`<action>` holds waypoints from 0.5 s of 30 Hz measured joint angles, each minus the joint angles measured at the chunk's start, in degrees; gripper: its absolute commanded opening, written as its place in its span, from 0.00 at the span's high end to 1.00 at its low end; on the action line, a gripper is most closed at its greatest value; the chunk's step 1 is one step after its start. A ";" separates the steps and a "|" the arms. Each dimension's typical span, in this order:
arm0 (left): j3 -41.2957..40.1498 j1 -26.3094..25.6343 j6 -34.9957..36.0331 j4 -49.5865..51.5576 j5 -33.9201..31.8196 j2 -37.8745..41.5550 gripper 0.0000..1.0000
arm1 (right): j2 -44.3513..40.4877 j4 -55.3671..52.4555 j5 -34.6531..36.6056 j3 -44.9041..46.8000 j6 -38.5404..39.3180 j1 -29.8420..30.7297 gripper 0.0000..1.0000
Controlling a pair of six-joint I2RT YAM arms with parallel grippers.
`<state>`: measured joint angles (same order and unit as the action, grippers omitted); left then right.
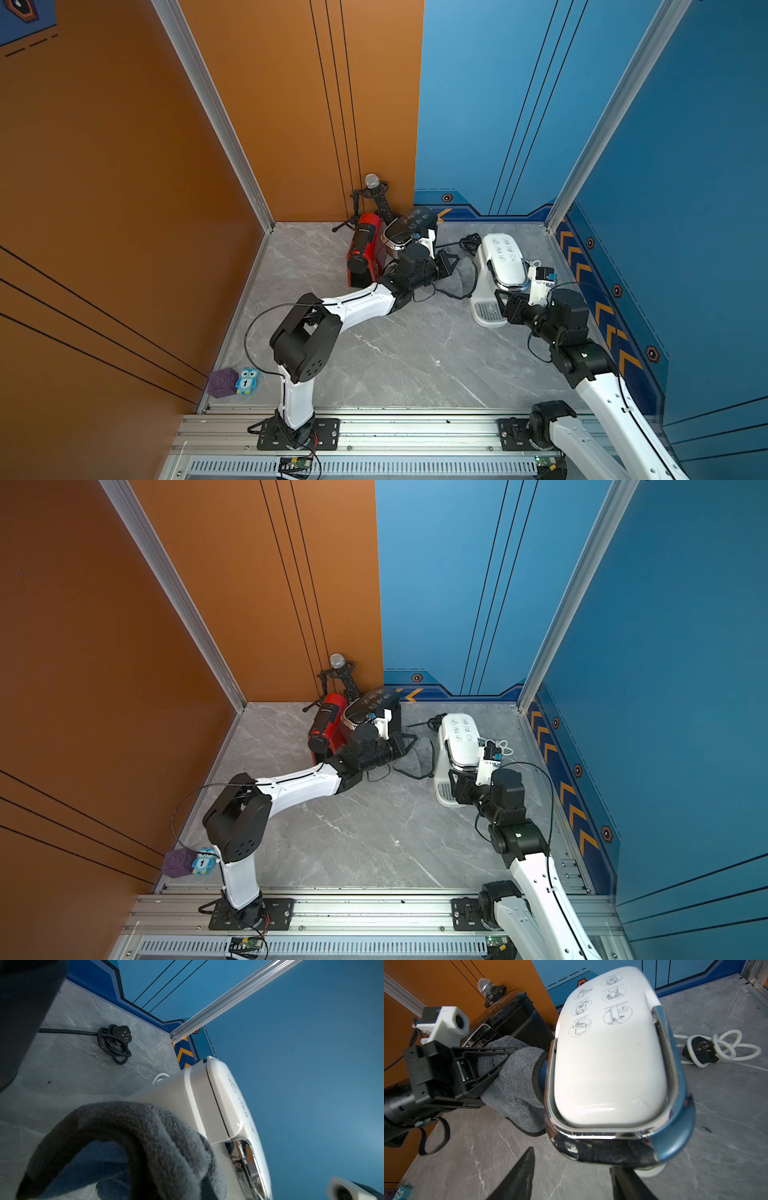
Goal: Wipe the surface of a coffee machine
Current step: Wipe the dirt from the surface of the coffee machine.
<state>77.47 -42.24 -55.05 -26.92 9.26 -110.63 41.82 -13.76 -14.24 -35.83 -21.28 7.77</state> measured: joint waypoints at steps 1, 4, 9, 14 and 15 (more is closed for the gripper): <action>1.44 0.26 0.28 0.11 -0.31 -1.44 1.00 | -0.02 0.00 0.00 0.02 0.00 -0.02 0.42; 6.32 0.35 0.85 0.24 -0.98 -5.90 1.00 | -0.24 -0.09 0.00 0.02 0.00 -0.09 0.42; 12.79 -0.52 1.75 0.52 -2.93 -12.00 1.00 | -0.61 -0.28 -0.02 0.02 0.02 -0.09 0.42; 16.39 -1.86 3.45 2.08 -5.27 -16.63 1.00 | -0.81 -0.50 0.00 0.02 0.02 -0.24 0.42; 16.57 -2.08 3.65 2.40 -5.66 -17.35 1.00 | -0.83 -0.52 0.00 0.02 0.04 -0.28 0.42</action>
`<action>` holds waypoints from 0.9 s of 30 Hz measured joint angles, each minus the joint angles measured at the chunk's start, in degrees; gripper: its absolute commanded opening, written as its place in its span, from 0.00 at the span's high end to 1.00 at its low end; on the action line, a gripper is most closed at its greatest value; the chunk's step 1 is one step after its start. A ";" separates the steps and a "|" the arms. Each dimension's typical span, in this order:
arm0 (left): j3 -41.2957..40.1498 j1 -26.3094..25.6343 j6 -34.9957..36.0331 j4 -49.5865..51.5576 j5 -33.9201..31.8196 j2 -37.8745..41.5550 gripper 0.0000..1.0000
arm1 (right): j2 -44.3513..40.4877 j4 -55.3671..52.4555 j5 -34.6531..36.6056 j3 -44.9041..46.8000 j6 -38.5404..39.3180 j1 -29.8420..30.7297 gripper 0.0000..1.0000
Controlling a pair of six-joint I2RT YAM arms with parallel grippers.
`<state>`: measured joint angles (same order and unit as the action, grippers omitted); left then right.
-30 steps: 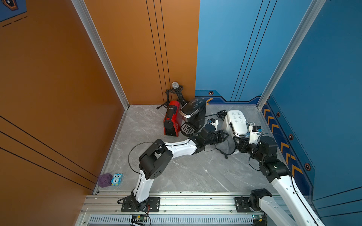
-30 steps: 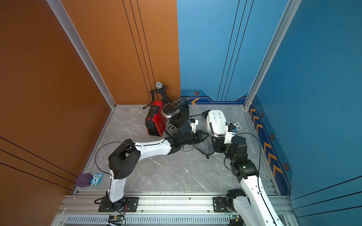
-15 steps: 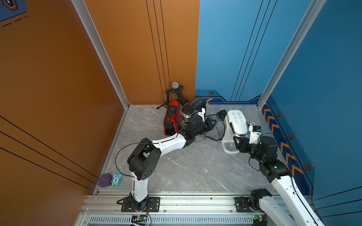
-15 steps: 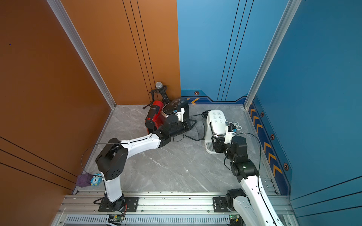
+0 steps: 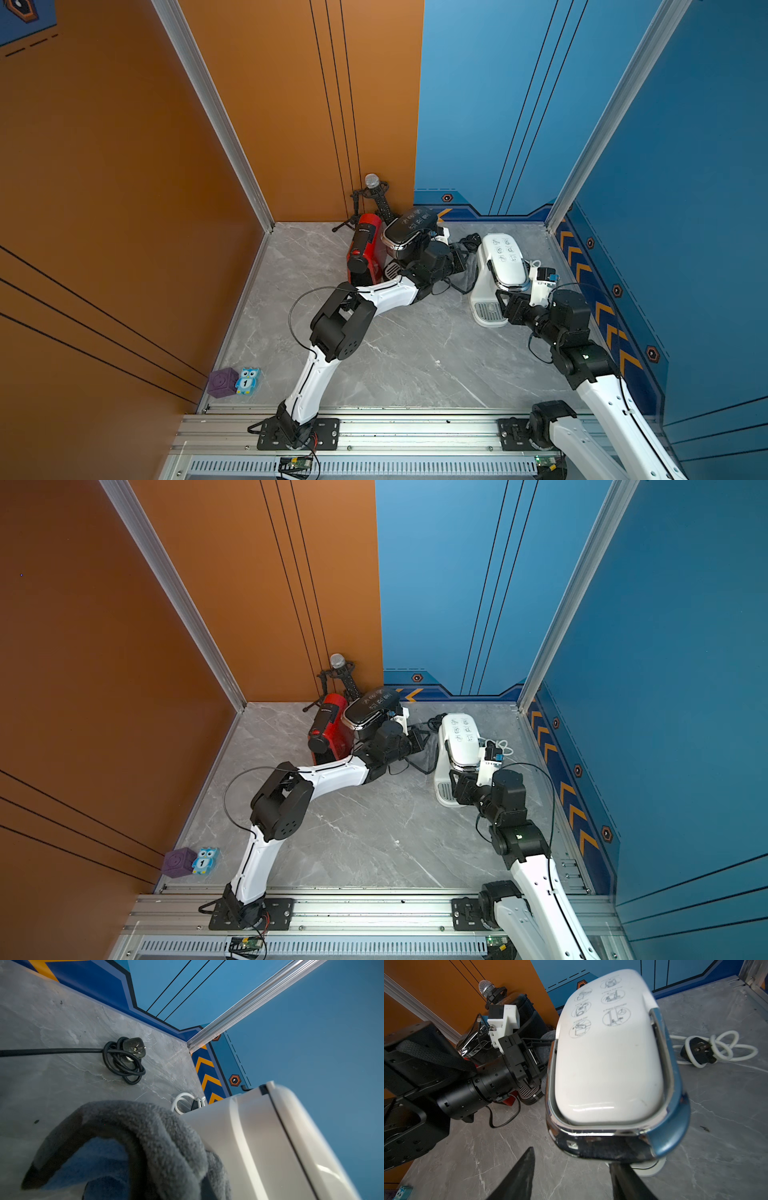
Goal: Wipe the surface of a coffee machine
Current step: Wipe the dirt from the surface of the coffee machine.
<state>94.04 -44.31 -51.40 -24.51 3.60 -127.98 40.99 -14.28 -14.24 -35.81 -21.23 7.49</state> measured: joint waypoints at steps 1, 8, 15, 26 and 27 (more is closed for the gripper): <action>0.15 -0.15 0.17 0.20 -0.22 -0.52 1.00 | 0.00 -0.04 -0.02 0.00 0.00 0.00 0.42; -0.98 -1.60 0.85 2.49 -1.25 -5.07 1.00 | -0.02 -0.11 0.00 0.00 0.37 0.00 0.42; -3.15 -3.08 0.85 5.09 -0.81 -6.05 1.00 | -0.02 -0.11 -0.02 0.00 0.37 0.00 0.42; -3.13 -5.29 2.25 10.25 -0.57 0.96 1.00 | -0.55 -0.50 -0.02 0.04 0.35 0.00 0.42; -3.08 -5.55 2.73 10.25 -0.61 2.01 1.00 | -0.70 -0.66 -0.02 0.04 0.35 -0.02 0.42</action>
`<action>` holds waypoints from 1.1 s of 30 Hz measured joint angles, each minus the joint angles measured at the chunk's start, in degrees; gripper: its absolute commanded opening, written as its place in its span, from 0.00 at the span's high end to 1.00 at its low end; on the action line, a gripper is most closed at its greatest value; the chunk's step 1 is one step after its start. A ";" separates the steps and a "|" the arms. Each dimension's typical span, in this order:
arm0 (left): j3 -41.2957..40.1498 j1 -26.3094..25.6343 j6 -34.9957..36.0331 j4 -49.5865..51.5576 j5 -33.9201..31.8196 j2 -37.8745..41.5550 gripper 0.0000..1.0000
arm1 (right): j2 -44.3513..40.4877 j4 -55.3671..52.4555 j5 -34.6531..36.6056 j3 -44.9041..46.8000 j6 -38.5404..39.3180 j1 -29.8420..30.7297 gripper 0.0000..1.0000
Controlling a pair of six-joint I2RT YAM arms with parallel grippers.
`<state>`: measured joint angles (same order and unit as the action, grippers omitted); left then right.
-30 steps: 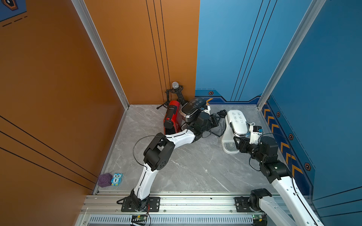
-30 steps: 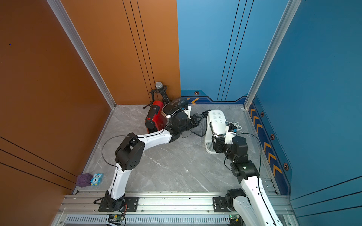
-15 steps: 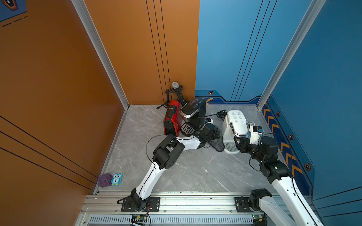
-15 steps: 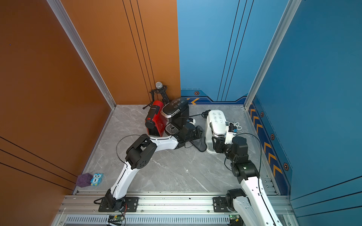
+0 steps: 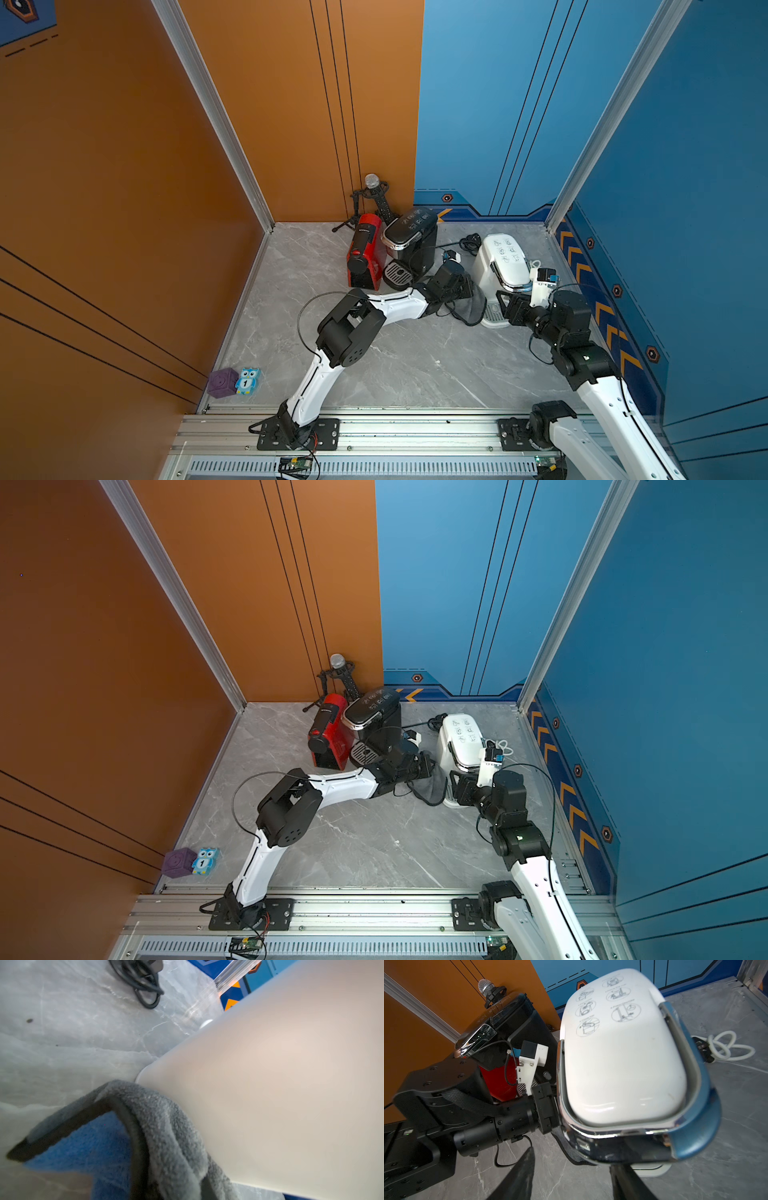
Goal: Wipe the surface of a coffee machine
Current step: Wipe the dirt from the surface of the coffee machine.
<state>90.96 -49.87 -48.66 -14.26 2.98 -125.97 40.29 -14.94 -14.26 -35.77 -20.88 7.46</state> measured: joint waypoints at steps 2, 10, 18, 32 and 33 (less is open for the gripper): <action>0.22 -0.37 1.27 0.04 -0.13 1.97 1.00 | -0.26 -0.17 0.00 0.02 0.00 0.00 0.42; 4.81 -0.07 4.35 -0.50 -0.59 3.30 1.00 | -0.76 -0.11 -0.02 0.02 0.02 -0.04 0.42; 7.85 0.74 6.49 -0.17 -1.75 3.30 1.00 | -0.87 -0.09 -0.02 0.02 0.04 -0.02 0.42; 16.57 1.60 7.04 -1.44 -2.40 2.93 1.00 | -0.66 -0.07 -0.02 0.02 0.04 -0.02 0.42; 16.57 1.60 7.02 -1.64 -2.40 2.51 1.00 | -0.66 -0.07 -0.02 0.02 0.07 -0.04 0.42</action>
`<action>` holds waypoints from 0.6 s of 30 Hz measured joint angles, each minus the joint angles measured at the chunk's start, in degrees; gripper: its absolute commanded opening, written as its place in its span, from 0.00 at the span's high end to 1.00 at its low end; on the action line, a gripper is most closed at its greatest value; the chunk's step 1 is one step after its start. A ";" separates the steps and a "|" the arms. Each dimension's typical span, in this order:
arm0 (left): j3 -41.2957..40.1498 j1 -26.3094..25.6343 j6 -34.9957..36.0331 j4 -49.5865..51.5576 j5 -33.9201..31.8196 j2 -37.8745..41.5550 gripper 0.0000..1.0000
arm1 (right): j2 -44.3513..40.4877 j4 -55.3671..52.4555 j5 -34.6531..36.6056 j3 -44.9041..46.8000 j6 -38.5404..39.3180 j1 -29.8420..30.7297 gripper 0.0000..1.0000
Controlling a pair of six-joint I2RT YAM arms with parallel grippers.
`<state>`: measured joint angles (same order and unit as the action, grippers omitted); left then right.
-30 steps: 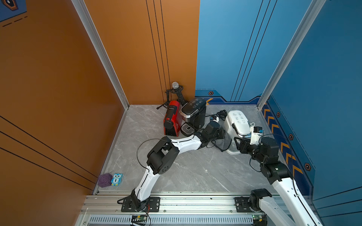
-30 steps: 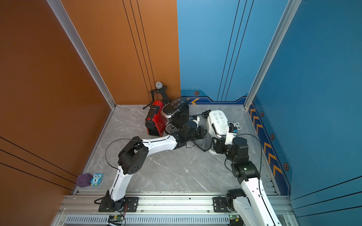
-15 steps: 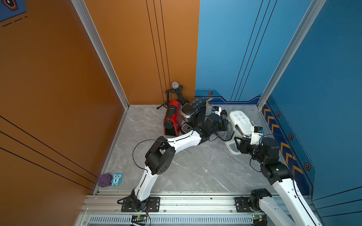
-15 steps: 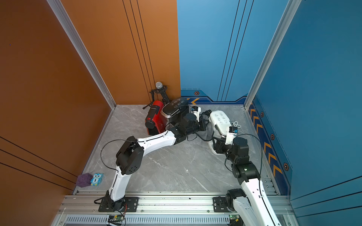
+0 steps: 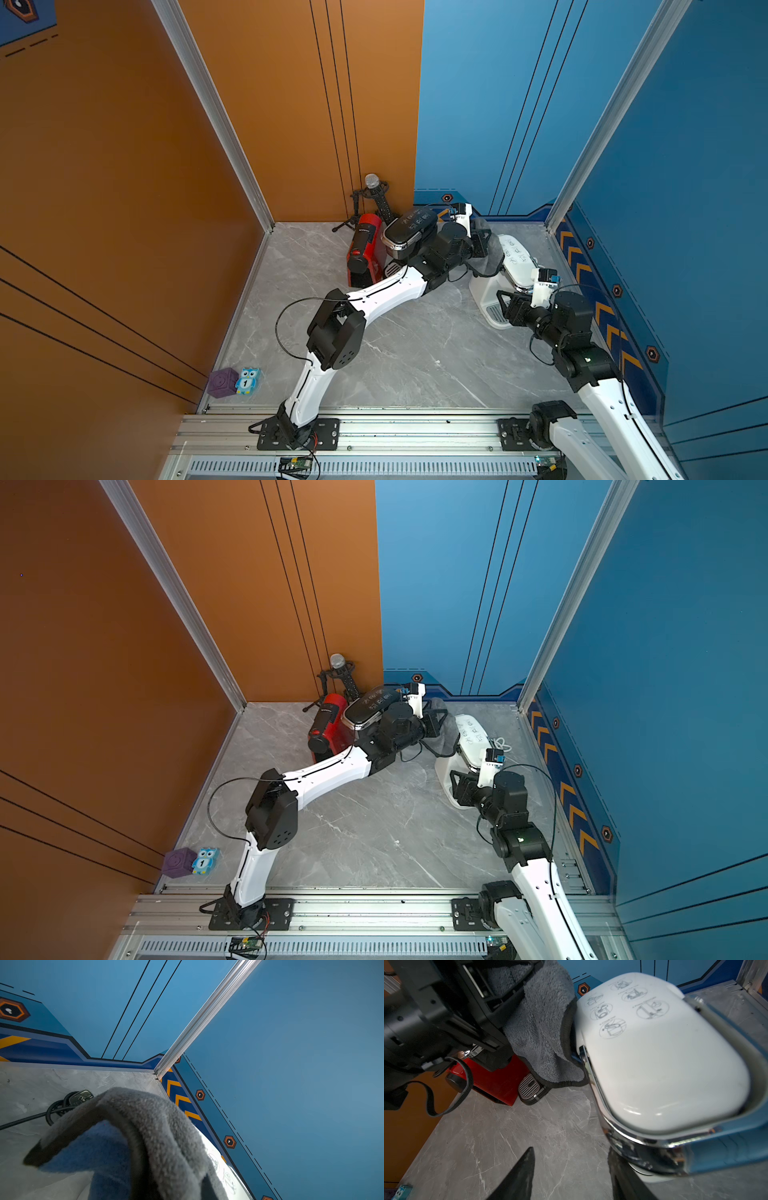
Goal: Wipe the surface of a coffee machine
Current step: Wipe the dirt from the surface of the coffee machine.
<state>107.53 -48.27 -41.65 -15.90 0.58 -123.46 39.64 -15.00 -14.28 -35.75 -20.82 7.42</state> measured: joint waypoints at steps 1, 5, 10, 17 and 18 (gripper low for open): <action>0.00 0.00 -0.17 -0.13 -0.04 -0.68 1.00 | 0.07 0.00 0.00 0.00 0.00 0.02 0.42; -0.31 0.44 -1.38 -2.23 -0.57 -3.82 1.00 | 0.68 0.04 0.02 0.00 0.00 0.00 0.42; -1.31 1.68 -2.80 -3.13 -0.79 -5.49 1.00 | 1.09 0.07 0.02 0.00 0.00 0.00 0.42; -7.58 1.70 -3.87 -0.90 -0.68 -9.05 1.00 | 1.86 0.42 0.00 0.00 0.00 0.00 0.42; -8.09 1.66 -3.89 -0.52 -0.55 -9.42 1.00 | 1.97 0.44 0.00 0.00 -0.02 0.00 0.42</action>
<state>99.44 -46.61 -45.54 -16.43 0.03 -132.88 41.60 -14.57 -14.28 -35.75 -20.84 7.42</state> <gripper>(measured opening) 0.089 0.576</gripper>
